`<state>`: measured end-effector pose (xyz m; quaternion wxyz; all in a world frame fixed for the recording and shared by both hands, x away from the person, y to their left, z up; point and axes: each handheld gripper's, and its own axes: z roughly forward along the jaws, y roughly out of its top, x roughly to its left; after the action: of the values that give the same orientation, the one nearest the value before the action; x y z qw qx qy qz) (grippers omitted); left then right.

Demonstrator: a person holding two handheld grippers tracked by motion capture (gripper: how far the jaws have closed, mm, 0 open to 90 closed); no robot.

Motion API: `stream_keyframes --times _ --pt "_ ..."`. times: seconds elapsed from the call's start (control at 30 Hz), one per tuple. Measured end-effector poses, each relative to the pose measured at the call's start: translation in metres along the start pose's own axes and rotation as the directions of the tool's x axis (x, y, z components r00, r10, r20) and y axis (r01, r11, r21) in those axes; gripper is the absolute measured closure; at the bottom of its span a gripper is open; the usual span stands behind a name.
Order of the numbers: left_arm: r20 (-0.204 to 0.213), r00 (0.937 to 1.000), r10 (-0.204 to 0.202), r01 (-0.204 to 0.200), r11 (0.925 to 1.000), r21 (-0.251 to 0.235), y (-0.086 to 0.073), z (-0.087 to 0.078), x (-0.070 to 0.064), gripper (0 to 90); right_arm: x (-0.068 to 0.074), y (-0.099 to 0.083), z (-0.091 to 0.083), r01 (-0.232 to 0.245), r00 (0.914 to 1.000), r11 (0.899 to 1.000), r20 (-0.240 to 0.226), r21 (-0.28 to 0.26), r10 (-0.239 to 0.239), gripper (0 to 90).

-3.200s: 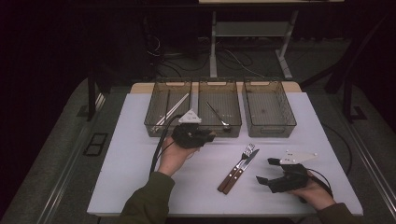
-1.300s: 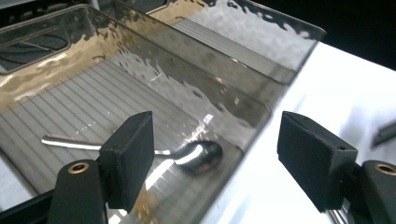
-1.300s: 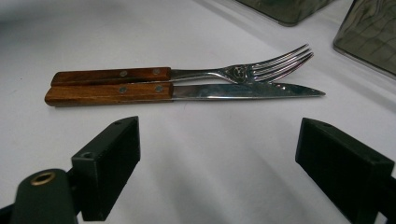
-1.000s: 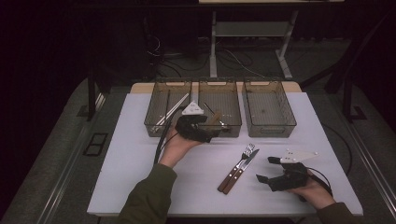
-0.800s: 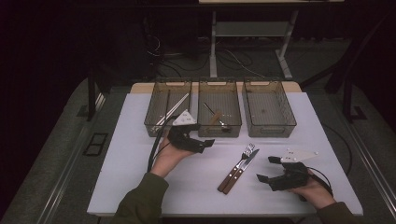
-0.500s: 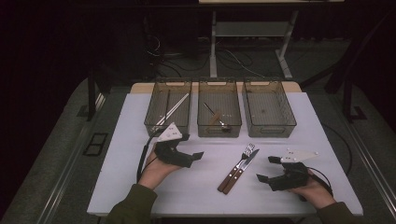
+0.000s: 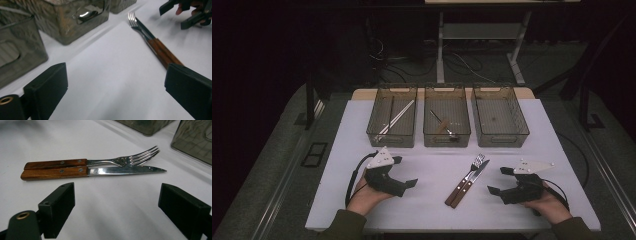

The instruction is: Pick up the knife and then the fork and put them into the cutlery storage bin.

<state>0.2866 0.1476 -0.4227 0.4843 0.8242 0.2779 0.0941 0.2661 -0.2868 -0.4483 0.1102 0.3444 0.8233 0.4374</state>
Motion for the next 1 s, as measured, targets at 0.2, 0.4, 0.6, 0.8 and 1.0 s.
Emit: stream_keyframes --times 0.2,0.4,0.6,0.8,1.0 --pt "-0.023 0.9997 0.0 0.0 0.9999 0.013 -0.01 -0.006 -0.002 0.0 -0.001 0.003 -0.002 -0.019 0.9998 1.0 -0.006 0.025 0.019 11.8" --pt "-0.026 0.9997 0.002 -0.002 0.9998 0.021 -0.012 -0.004 -0.003 0.0 0.003 0.012 -0.006 -0.01 0.9996 0.998 -0.026 0.062 0.011 15.6" --pt "-0.021 0.9997 0.01 -0.009 0.9994 0.033 -0.012 -0.002 -0.004 0.0 0.002 0.025 -0.001 0.005 0.9994 0.997 -0.034 0.083 -0.002 43.8" --pt "-0.018 0.9998 0.01 -0.009 0.9994 0.033 -0.012 0.0 -0.005 0.0 0.001 0.038 0.015 0.01 0.9979 0.997 -0.065 0.081 -0.005 53.3" --pt "-0.009 0.9999 0.009 -0.009 0.9996 0.028 -0.012 0.0 -0.005 0.0 0.001 0.052 0.032 0.042 0.9963 0.994 -0.079 0.097 -0.034 70.3"
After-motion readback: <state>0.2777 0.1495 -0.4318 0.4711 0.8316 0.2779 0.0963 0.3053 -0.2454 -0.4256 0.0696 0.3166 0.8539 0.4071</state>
